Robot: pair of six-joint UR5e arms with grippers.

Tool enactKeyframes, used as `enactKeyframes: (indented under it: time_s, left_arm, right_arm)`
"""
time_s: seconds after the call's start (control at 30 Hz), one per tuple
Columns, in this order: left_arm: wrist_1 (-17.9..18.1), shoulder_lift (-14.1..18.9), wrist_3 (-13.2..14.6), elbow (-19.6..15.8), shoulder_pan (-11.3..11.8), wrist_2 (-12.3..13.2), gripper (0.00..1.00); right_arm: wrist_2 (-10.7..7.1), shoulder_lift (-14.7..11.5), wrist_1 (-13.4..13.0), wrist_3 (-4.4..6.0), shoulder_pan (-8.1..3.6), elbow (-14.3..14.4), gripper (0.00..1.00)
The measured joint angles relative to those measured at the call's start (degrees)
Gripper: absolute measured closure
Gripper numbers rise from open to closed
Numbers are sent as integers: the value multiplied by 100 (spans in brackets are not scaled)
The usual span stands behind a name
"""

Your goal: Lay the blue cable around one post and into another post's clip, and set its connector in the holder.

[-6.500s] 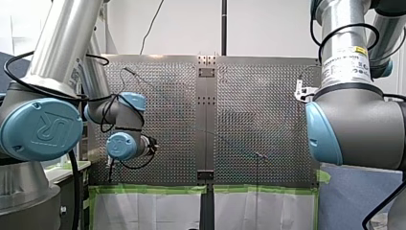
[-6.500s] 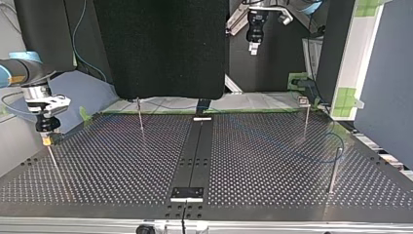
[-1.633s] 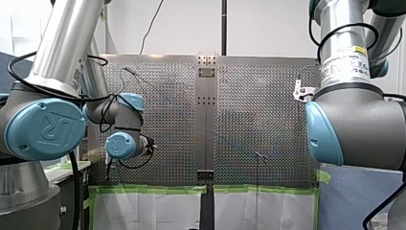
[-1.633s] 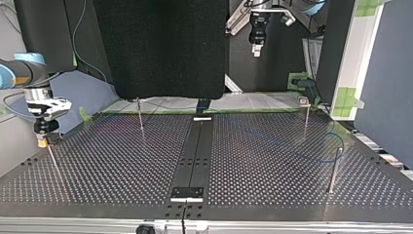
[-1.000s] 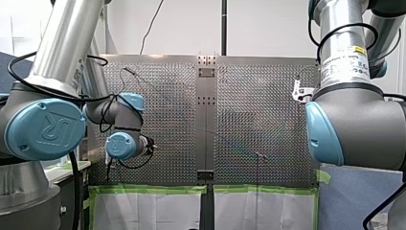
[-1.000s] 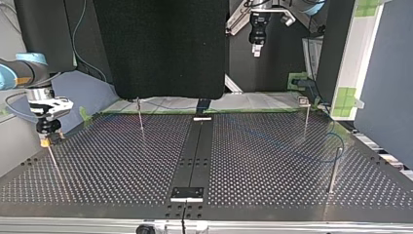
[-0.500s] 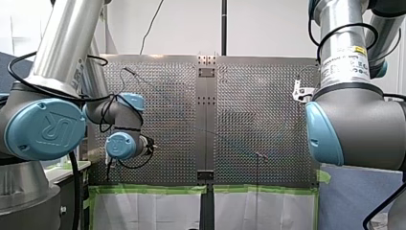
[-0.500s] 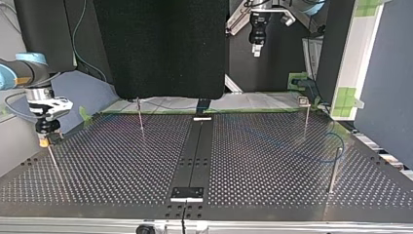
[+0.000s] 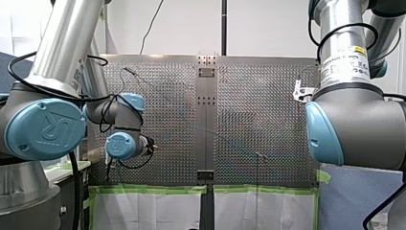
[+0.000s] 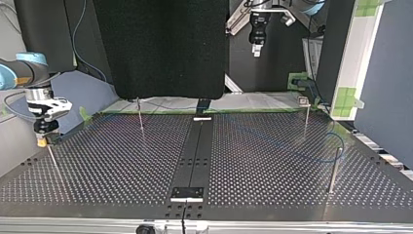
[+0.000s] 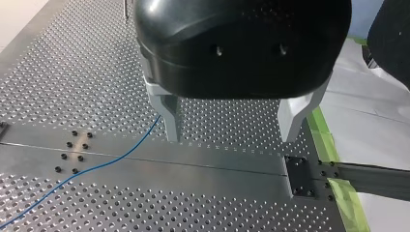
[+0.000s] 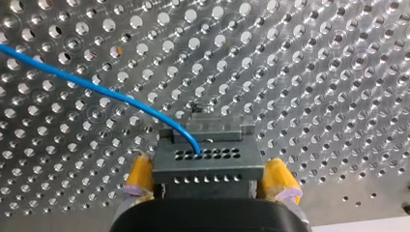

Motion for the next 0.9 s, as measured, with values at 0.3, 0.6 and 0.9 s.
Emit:
enactKeyframes:
  time_s: [0.3,0.6,0.9]
  left_arm:
    - [0,2,0,0,4,0,0]
    - [0,1,0,0,16,0,0]
    - [0,2,0,0,17,0,0]
  right_arm:
    - [227,4,36,7,-7,-1,0]
    - [465,0,102,-1,-7,0,0]
    - [927,-2,195,4,-18,0,0]
